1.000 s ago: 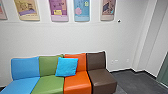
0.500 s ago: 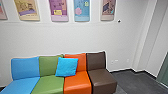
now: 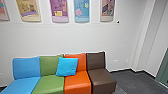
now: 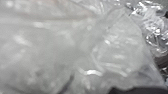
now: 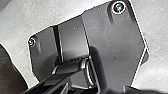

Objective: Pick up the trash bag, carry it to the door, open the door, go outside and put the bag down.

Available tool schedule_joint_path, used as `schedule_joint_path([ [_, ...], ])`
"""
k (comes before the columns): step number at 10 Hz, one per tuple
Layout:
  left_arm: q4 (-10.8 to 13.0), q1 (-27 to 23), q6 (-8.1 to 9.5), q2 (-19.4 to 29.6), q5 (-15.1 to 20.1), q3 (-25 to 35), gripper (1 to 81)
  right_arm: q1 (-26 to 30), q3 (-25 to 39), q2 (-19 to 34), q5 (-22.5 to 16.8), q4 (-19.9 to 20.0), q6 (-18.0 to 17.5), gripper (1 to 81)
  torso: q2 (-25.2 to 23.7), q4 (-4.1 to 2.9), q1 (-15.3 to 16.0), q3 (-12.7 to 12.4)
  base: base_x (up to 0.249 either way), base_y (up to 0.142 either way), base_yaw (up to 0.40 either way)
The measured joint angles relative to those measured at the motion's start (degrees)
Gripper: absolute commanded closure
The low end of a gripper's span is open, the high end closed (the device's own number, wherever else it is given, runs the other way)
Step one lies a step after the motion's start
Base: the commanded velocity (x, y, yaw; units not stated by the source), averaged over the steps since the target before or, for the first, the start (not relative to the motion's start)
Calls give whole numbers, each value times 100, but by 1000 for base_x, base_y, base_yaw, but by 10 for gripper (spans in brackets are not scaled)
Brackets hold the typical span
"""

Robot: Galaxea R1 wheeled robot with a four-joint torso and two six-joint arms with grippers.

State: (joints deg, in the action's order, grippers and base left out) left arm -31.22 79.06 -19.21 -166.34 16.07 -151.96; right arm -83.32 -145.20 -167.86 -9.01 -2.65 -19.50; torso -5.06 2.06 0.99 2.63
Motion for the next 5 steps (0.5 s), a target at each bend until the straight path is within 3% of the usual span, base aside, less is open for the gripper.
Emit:
schedule_joint_path([
  [2, 16, -78, 0, -1, -13, -2, 811, 83, 0, -13, 15, -5, -1, 10, 2, 0, 2, 0, 0, 0, 0],
  [5, 13, -102, 1, -4, -45, -9, 811, 96, -2, -13, 24, -5, 0, 10, 2, 0, 2, 0, 0, 0, -284],
])
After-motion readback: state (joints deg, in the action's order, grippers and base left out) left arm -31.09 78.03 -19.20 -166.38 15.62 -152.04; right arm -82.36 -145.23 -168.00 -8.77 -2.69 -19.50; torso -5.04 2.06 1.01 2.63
